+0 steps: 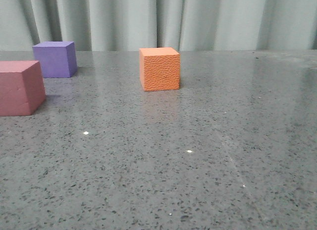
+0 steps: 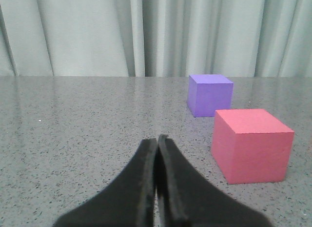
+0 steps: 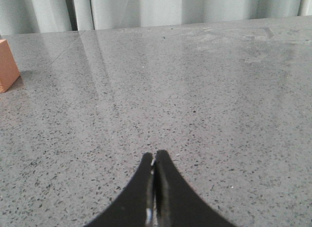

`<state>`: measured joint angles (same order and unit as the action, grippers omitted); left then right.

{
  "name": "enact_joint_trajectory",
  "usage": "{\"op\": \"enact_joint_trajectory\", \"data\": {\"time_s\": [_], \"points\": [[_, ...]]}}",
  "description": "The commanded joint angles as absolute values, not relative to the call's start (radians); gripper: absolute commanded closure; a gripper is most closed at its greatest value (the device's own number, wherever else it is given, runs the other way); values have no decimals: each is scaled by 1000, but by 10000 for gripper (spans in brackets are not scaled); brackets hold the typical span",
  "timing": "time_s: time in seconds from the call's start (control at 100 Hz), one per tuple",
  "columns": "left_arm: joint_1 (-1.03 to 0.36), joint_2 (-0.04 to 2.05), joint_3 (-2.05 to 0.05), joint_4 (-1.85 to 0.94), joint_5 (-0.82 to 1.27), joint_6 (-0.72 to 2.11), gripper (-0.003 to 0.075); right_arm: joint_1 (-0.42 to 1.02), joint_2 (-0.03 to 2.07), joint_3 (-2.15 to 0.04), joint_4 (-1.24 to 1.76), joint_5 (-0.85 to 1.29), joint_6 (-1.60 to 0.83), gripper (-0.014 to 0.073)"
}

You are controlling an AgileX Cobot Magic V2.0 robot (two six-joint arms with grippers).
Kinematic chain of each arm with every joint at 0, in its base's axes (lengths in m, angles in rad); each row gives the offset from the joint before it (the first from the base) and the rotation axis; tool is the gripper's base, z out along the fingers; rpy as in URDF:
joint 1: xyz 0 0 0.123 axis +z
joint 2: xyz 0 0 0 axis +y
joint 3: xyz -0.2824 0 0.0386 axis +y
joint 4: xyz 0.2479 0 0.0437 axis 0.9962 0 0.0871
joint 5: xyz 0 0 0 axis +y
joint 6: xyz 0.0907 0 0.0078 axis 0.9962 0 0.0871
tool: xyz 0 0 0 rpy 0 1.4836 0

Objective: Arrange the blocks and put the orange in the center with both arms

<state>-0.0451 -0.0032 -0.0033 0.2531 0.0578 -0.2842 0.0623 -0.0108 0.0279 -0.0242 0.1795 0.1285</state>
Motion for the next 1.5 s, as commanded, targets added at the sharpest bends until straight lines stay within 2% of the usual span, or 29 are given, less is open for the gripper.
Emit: {"op": "enact_joint_trajectory", "data": {"time_s": [0.0, 0.45, 0.59, 0.64, 0.81, 0.94, 1.22, 1.49], "points": [[-41, -36, 50, 251, -17, -286, 739, 56, -30, 14, -23, 95, 117, 661], [-41, -36, 50, 251, -23, -286, 739, 56, -30, 14, -23, 95, 117, 661], [-41, -36, 41, 253, -191, -286, 739, 56, -30, 14, -23, 95, 117, 661], [-41, -36, 20, 244, -193, -288, 739, 56, -30, 14, -23, 95, 117, 661], [-41, 50, -201, 209, 160, -288, 739, 56, -30, 14, -23, 96, 117, 661], [-41, 225, -406, 201, 343, -288, 739, 56, -30, 14, -23, 97, 117, 661], [-41, 613, -811, 129, 550, -286, 739, 56, -30, 14, -23, 97, 117, 661], [-41, 817, -948, 113, 577, -286, 738, 56, -30, 14, -23, 98, 117, 661]]}}
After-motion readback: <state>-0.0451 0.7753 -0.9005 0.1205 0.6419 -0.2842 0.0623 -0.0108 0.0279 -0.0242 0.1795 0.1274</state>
